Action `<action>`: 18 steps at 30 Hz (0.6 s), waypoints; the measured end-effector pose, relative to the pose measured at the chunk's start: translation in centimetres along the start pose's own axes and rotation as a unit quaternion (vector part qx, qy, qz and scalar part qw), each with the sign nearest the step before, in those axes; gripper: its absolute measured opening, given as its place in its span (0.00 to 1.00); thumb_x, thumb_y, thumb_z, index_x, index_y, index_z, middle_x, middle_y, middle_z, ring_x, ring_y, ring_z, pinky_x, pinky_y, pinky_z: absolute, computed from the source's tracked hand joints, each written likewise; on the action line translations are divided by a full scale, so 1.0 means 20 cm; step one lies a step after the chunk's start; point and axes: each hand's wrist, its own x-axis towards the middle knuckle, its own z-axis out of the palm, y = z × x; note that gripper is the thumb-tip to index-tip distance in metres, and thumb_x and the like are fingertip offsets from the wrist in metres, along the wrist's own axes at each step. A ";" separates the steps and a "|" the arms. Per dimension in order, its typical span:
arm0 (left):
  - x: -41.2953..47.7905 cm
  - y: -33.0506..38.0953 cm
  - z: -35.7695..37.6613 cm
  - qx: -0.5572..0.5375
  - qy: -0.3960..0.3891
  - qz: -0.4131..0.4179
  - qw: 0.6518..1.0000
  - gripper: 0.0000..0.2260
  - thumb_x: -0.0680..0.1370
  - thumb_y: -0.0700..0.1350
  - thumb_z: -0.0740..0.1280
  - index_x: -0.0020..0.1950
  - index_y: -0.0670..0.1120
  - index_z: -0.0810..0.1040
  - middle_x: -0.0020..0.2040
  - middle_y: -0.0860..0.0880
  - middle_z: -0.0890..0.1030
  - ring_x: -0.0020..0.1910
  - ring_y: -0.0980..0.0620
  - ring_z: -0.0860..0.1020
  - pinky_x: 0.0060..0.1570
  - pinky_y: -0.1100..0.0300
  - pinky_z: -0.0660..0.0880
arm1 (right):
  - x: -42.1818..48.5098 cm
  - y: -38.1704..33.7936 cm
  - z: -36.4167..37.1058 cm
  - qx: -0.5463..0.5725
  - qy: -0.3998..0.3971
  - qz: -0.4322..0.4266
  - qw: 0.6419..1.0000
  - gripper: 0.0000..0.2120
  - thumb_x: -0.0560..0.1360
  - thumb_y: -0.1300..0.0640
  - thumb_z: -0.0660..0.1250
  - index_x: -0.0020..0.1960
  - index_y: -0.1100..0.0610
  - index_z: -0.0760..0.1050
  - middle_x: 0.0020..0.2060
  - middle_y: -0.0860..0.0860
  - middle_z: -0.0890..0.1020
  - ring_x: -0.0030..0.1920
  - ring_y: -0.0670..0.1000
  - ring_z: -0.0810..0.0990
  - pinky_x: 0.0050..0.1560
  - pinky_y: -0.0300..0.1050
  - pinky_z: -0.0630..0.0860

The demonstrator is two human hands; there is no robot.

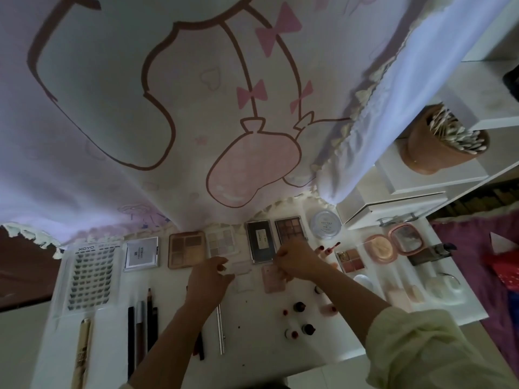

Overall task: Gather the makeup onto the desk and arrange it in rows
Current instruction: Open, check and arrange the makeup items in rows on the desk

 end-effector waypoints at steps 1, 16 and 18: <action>-0.04 0.01 0.00 -0.010 0.025 0.000 1.000 0.13 0.73 0.43 0.73 0.58 0.47 0.80 0.48 0.50 0.80 0.44 0.54 0.78 0.45 0.63 0.70 | -0.01 0.01 -0.02 -0.011 0.005 -0.001 1.000 0.09 0.77 0.64 0.64 0.46 0.69 0.80 0.38 0.60 0.84 0.34 0.53 0.83 0.41 0.45 0.82; -0.27 0.02 0.31 0.031 -0.094 0.023 0.995 0.07 0.78 0.48 0.65 0.53 0.50 0.81 0.52 0.54 0.81 0.45 0.61 0.76 0.41 0.74 0.67 | 0.02 0.07 0.21 -0.051 0.033 0.085 0.995 0.26 0.70 0.45 0.74 0.60 0.59 0.70 0.48 0.50 0.74 0.54 0.50 0.77 0.46 0.40 0.72; -0.28 0.01 0.32 0.026 -0.104 0.019 0.994 0.07 0.78 0.47 0.65 0.54 0.50 0.80 0.51 0.55 0.80 0.46 0.61 0.76 0.41 0.76 0.67 | 0.03 0.09 0.23 -0.030 0.035 0.096 0.994 0.30 0.69 0.45 0.75 0.62 0.60 0.68 0.52 0.51 0.75 0.56 0.51 0.77 0.47 0.40 0.72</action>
